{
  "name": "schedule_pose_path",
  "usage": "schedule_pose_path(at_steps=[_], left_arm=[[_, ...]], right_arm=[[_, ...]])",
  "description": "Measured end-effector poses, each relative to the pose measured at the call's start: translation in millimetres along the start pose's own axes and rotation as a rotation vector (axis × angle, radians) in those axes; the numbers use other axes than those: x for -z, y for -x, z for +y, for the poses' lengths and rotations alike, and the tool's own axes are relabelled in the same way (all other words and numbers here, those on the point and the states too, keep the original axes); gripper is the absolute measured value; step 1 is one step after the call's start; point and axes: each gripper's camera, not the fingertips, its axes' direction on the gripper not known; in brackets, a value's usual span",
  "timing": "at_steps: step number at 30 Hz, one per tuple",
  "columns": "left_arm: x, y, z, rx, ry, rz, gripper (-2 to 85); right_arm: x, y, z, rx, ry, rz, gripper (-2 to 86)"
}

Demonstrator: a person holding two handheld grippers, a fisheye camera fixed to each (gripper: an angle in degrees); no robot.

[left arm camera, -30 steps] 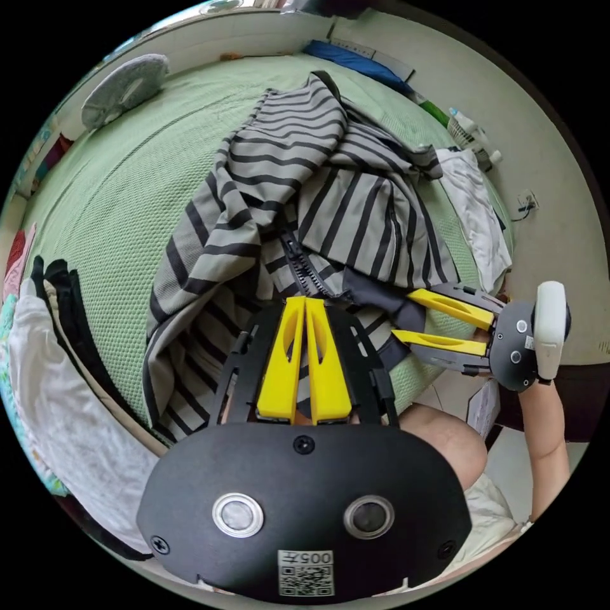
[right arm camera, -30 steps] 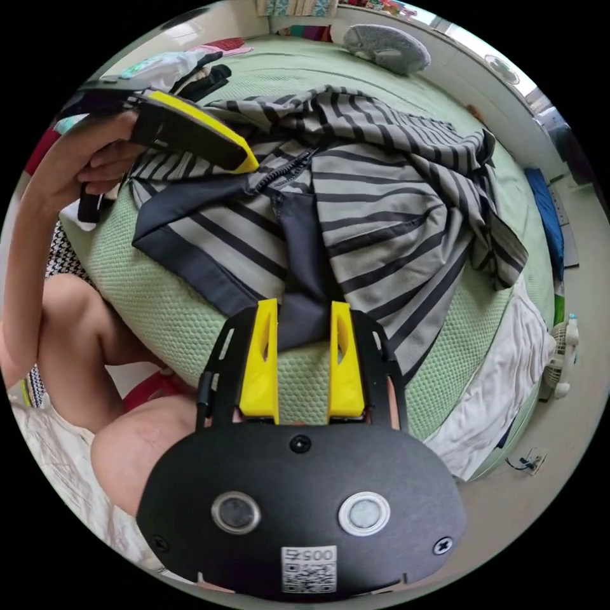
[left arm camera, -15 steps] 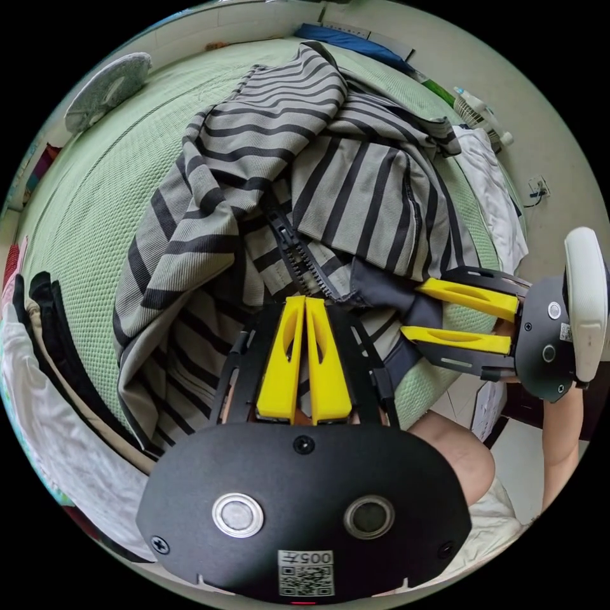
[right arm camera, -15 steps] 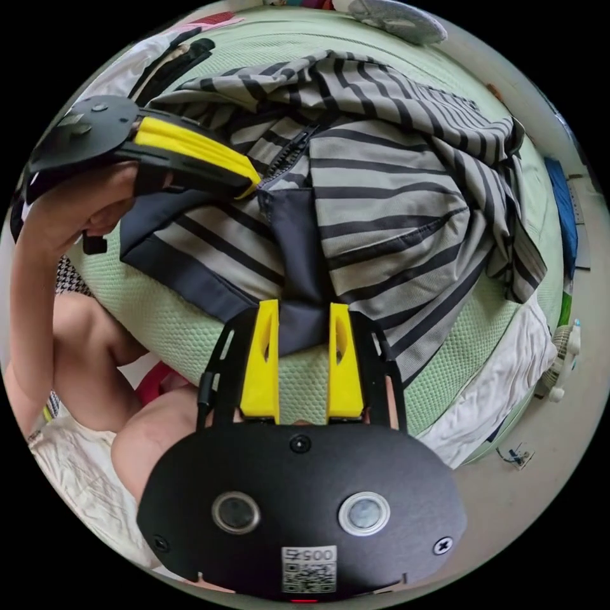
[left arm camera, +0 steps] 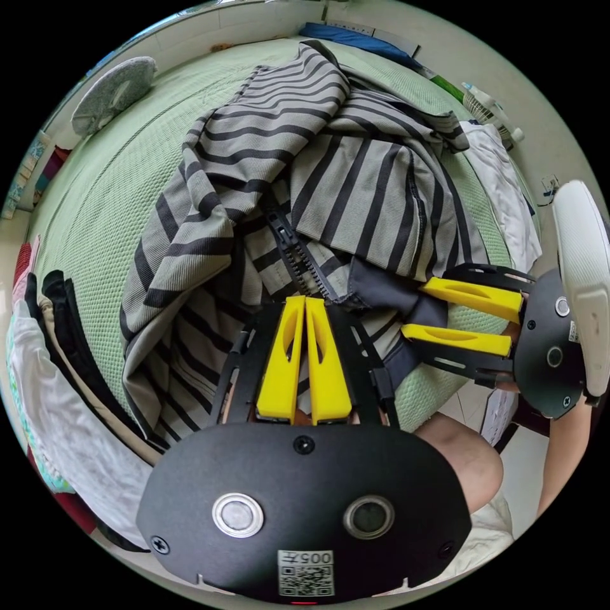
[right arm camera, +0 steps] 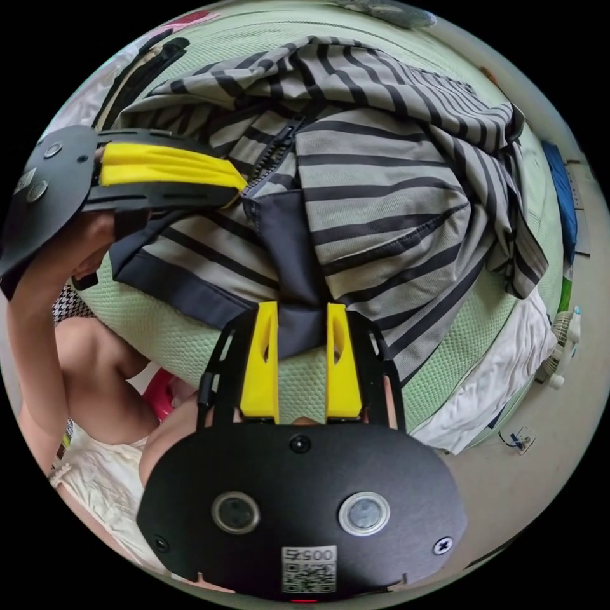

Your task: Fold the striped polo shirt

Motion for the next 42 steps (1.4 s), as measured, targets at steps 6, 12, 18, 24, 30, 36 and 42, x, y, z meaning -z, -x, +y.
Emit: schedule_pose_path(at_steps=[6, 12, 18, 24, 30, 36, 42], left_arm=[[11, -4, 19, -0.021, -0.009, -0.031, -0.4], [28, 7, 57, -0.019, -0.05, 0.01, -0.5], [59, 19, 123, 0.021, -0.138, 0.025, -0.6], [83, 43, 184, 0.123, -0.152, 0.093, -0.6], [134, 51, 263, 0.128, -0.205, 0.039, -0.6], [160, 74, 341, 0.191, -0.215, 0.074, -0.6], [152, 93, 398, 0.273, -0.233, 0.069, -0.2]], right_arm=[[0, -6, 5, -0.002, 0.008, 0.005, 7.1], [1, -17, 26, -0.061, -0.059, -0.03, 6.4], [2, -16, 76, -0.185, -0.282, -0.033, 1.8], [6, -24, 137, -0.279, -0.382, -0.179, -1.1], [30, -5, 182, -0.112, -0.342, -0.364, -1.2], [62, 51, 224, 0.165, -0.28, -0.334, -1.1], [70, 83, 250, 0.265, -0.259, -0.305, -0.6]])
